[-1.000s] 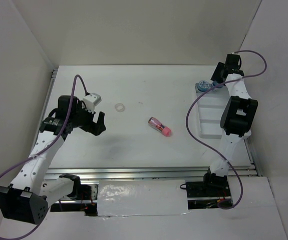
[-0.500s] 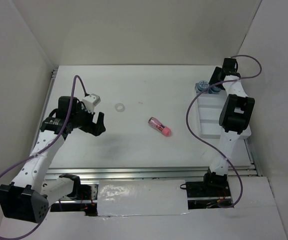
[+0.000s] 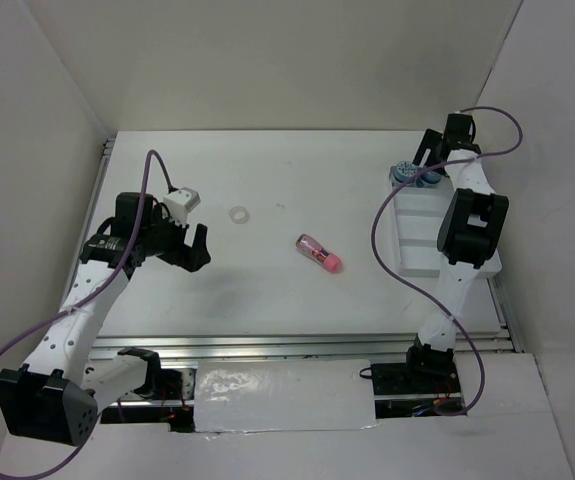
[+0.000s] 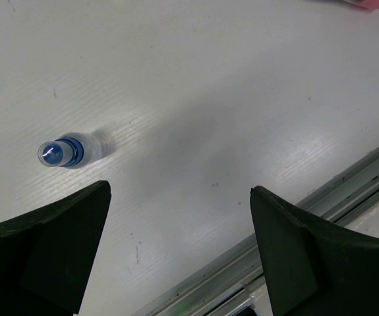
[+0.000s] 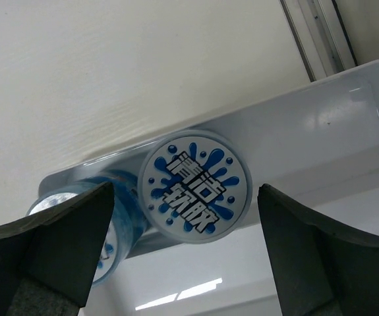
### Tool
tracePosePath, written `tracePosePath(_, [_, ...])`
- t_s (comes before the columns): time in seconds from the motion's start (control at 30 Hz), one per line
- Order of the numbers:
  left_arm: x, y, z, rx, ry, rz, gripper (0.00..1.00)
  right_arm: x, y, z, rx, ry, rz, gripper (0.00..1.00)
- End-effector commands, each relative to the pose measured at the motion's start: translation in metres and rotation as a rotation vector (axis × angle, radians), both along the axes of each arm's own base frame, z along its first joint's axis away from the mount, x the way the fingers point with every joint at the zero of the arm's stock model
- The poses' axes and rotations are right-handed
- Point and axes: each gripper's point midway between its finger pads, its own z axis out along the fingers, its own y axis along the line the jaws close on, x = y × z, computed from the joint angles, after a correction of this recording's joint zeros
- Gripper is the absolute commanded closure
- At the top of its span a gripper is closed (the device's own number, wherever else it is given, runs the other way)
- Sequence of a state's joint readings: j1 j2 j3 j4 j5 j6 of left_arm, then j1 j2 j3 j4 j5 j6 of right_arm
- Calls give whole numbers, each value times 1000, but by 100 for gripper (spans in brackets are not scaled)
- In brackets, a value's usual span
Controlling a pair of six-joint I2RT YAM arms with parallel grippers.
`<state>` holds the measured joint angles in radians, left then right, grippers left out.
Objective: Sort the stationery into containers
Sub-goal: Place the stationery in the storage box, then pick up the stationery from the center of the board.
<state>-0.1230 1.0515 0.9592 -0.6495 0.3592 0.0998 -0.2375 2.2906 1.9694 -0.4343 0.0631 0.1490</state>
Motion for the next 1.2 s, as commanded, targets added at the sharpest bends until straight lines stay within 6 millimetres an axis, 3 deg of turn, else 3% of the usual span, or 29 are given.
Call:
tracePosePath(0.0, [7, -4, 12, -28, -41, -7, 1, 10, 17, 92, -29, -180, 50, 4])
tracePosePath(0.03, [7, -4, 15, -28, -47, -9, 1, 3, 22, 115, -30, -210, 64, 4])
tracePosePath(0.1, [4, -3, 20, -26, -62, -7, 1, -8, 35, 141, -16, -243, 107, 5])
tracePosePath(0.13, [3, -2, 22, -22, -70, -10, 1, -22, 49, 167, -9, -283, 174, 6])
tracePosePath(0.2, [-1, -1, 24, -22, -80, -9, 1, -40, 67, 194, -7, -322, 263, 11])
tracePosePath(0.23, [-3, -1, 27, -25, -93, -10, 1, -58, 81, 214, -26, -349, 342, 13])
tracePosePath(0.3, [-6, -1, 24, -27, -95, -13, 1, -88, 105, 233, -86, -349, 452, 16])
tracePosePath(0.33, [-8, -1, 27, -29, -111, -13, 1, -101, 116, 232, -94, -327, 501, 17])
tracePosePath(0.37, [-9, 0, 25, -27, -113, -13, 1, -113, 146, 229, -86, -318, 612, 19])
tracePosePath(0.4, [-10, -1, 24, -26, -116, -17, 1, -132, 161, 226, -154, -305, 722, 19])
tracePosePath(0.43, [-11, 0, 24, -23, -123, -14, 1, -147, 176, 215, -175, -255, 792, 19])
tracePosePath(0.47, [-11, 0, 23, -25, -123, -16, 1, -164, 209, 200, -238, -215, 910, 20])
tracePosePath(0.57, [-12, 0, 21, -26, -117, -19, 1, -195, 244, 163, -278, -90, 1031, 22])
tracePosePath(0.6, [-12, -1, 21, -28, -116, -19, 1, -212, 271, 142, -265, -41, 1108, 23])
tracePosePath(0.67, [-12, 0, 21, -27, -118, -13, 1, -228, 290, 107, -228, 55, 1142, 24])
tracePosePath(0.7, [-11, 0, 21, -27, -122, -12, 1, -238, 311, 95, -219, 87, 1188, 24])
tracePosePath(0.87, [-18, 2, 21, -24, -130, -4, 1, -260, 351, 23, -172, 332, 1212, 27])
tracePosePath(1.17, [-22, 7, 19, -3, -130, 3, 1, -255, 366, -35, -199, 502, 1185, 20])
